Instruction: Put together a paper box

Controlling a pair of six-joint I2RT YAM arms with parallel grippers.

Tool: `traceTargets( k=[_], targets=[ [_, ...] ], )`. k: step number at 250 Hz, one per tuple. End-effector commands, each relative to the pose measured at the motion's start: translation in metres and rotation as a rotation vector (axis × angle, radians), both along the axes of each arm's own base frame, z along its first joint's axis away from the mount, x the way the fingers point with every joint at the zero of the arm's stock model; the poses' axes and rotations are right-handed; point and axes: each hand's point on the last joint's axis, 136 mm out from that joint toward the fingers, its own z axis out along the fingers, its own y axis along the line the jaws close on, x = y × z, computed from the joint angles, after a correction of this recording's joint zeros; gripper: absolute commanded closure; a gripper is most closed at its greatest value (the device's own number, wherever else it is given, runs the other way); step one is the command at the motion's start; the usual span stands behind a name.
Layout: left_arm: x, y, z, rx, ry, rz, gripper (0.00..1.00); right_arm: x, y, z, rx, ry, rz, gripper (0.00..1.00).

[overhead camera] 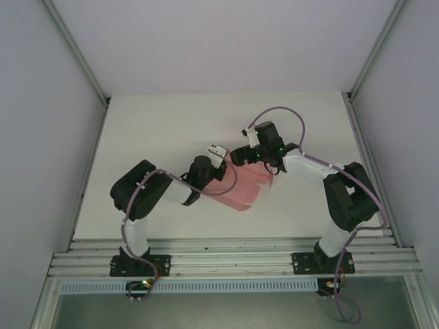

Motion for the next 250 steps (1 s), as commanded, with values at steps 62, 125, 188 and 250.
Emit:
traceTargets(
  k=[62,125,188,250],
  targets=[
    [-0.013,-0.017,0.004,0.03,0.011,-0.105,1.0,-0.023,-0.008,0.019,0.068,0.085,-0.024,0.05],
    [-0.017,-0.018,-0.009,0.017,0.069,-0.104,0.89,-0.019,0.003,-0.002,0.089,0.149,0.007,0.1],
    [-0.02,-0.009,-0.014,0.046,0.114,-0.076,0.66,-0.018,0.002,-0.028,0.068,0.199,-0.012,0.14],
    [-0.025,0.019,-0.004,0.058,0.091,0.021,0.62,-0.02,-0.002,-0.03,0.061,0.205,-0.028,0.14]
  ],
)
